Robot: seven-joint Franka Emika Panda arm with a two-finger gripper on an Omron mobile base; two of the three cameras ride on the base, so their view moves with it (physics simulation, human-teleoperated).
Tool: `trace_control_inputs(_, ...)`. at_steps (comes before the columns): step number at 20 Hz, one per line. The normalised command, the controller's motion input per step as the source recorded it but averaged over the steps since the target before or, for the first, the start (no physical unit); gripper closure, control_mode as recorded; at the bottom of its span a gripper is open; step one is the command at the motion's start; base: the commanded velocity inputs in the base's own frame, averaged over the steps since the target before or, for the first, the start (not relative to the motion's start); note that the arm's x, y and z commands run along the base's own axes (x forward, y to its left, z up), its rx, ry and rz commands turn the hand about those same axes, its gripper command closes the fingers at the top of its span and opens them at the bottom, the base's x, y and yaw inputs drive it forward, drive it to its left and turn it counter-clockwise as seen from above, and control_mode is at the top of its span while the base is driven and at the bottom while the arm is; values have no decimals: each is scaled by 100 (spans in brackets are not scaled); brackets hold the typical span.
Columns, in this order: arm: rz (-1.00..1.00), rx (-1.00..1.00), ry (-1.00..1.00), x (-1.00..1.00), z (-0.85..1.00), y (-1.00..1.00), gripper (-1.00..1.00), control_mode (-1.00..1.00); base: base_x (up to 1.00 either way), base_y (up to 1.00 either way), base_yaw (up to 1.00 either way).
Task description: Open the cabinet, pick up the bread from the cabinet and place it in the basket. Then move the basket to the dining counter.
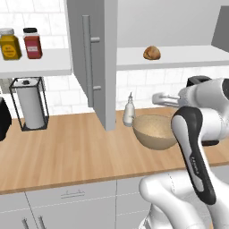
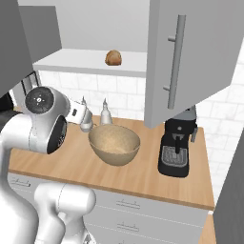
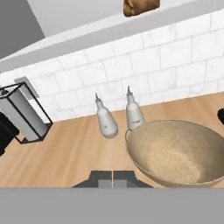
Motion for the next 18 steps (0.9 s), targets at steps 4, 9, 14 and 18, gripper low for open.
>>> trace_control_inputs(4, 2, -30, -3, 0, 54, -5, 100, -100, 0, 0, 0)
trace_control_inputs(9, 0, -25, -1, 0, 46, -13, -100, -100, 0, 0, 0)
trace_control_inputs(14, 7, 3, -5, 0, 30, -37, -100, -100, 0, 0, 0)
trace_control_inputs(18, 0, 0, -9, 25, 31, 0, -100, -100, 0, 0, 0)
